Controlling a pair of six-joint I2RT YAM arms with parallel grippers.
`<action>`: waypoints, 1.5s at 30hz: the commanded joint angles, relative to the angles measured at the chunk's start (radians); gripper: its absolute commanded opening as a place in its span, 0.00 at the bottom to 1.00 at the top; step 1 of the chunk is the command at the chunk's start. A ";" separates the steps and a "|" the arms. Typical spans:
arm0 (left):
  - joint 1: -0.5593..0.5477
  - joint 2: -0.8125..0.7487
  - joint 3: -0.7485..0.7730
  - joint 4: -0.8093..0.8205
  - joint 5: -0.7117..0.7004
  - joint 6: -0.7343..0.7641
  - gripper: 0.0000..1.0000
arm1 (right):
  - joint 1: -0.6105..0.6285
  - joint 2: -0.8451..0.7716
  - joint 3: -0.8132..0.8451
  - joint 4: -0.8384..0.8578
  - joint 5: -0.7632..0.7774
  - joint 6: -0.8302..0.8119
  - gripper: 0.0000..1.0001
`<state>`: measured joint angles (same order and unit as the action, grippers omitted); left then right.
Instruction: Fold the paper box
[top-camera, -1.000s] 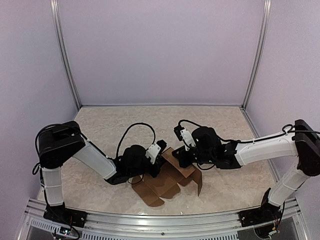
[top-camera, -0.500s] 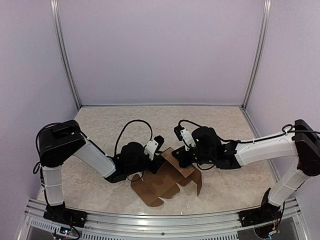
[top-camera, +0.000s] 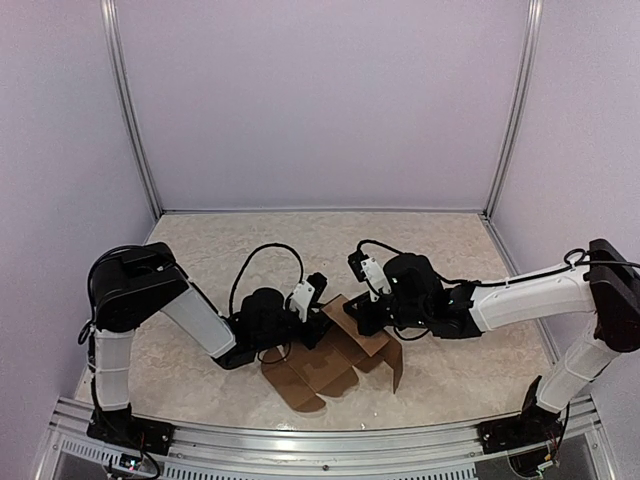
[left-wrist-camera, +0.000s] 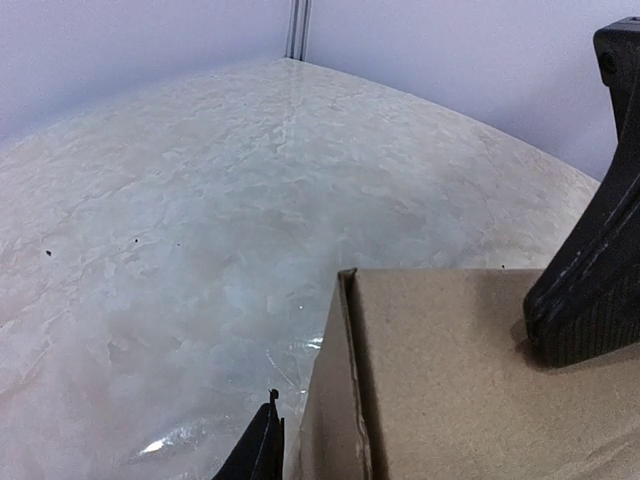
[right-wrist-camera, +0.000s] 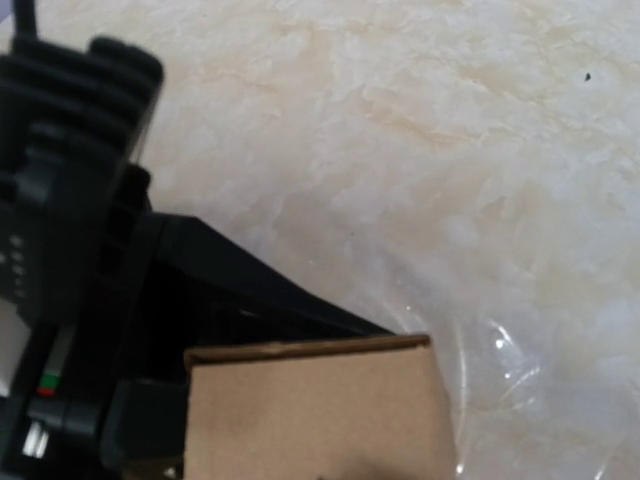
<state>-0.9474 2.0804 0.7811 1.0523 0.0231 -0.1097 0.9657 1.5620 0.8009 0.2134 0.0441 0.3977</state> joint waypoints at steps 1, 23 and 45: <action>0.007 0.043 0.007 0.107 0.016 -0.031 0.29 | 0.005 0.007 -0.002 -0.035 0.003 0.017 0.00; 0.007 0.145 0.080 0.185 0.019 -0.045 0.14 | 0.005 0.014 -0.011 -0.021 0.003 0.034 0.00; -0.029 0.073 0.051 0.074 -0.161 0.011 0.23 | 0.006 0.037 0.020 -0.027 -0.009 0.029 0.00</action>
<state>-0.9760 2.1796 0.8494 1.1526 -0.1036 -0.1005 0.9657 1.5696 0.8032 0.2276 0.0444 0.4213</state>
